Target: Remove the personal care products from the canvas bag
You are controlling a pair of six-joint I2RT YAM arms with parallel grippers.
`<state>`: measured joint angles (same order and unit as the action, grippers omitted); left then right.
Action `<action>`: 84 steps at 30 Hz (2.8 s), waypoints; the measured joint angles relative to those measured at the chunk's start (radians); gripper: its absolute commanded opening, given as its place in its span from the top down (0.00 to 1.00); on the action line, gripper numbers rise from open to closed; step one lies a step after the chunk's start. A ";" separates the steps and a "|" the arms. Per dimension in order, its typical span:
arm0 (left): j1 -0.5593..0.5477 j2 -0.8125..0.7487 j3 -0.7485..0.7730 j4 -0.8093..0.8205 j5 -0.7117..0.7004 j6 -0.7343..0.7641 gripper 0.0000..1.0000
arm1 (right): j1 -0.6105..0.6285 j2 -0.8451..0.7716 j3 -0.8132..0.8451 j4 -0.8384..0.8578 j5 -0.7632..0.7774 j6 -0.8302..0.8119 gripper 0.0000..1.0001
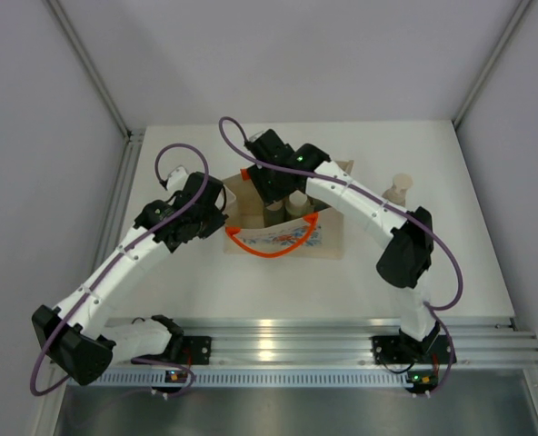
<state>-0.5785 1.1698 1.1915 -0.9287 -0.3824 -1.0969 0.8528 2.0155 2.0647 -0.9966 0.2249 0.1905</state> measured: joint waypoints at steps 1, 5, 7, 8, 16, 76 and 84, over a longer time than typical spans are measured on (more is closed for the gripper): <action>0.000 0.000 0.000 0.000 0.000 0.000 1.00 | 0.000 -0.001 0.000 -0.002 0.001 0.000 1.00; 0.000 0.002 0.000 0.000 0.000 0.000 1.00 | 0.002 -0.008 0.010 -0.021 0.003 -0.001 1.00; 0.000 0.005 0.000 0.000 -0.001 0.000 1.00 | 0.002 -0.018 0.013 -0.023 0.004 -0.005 1.00; 0.001 0.006 0.001 0.000 -0.001 0.000 1.00 | 0.002 -0.027 0.014 -0.024 0.006 -0.006 1.00; 0.001 0.013 0.007 0.000 -0.001 0.000 1.00 | 0.003 -0.093 0.089 -0.053 0.031 -0.016 1.00; 0.002 0.063 0.046 -0.002 -0.001 0.000 1.00 | 0.009 -0.307 0.377 -0.228 0.220 -0.112 1.00; 0.002 0.064 0.047 -0.002 -0.001 0.001 1.00 | 0.003 -0.340 0.378 -0.227 0.262 -0.113 1.00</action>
<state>-0.5766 1.2335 1.2381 -0.9310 -0.3832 -1.0962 0.8558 1.6760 2.4424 -1.2232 0.4866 0.0776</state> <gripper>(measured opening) 0.042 0.492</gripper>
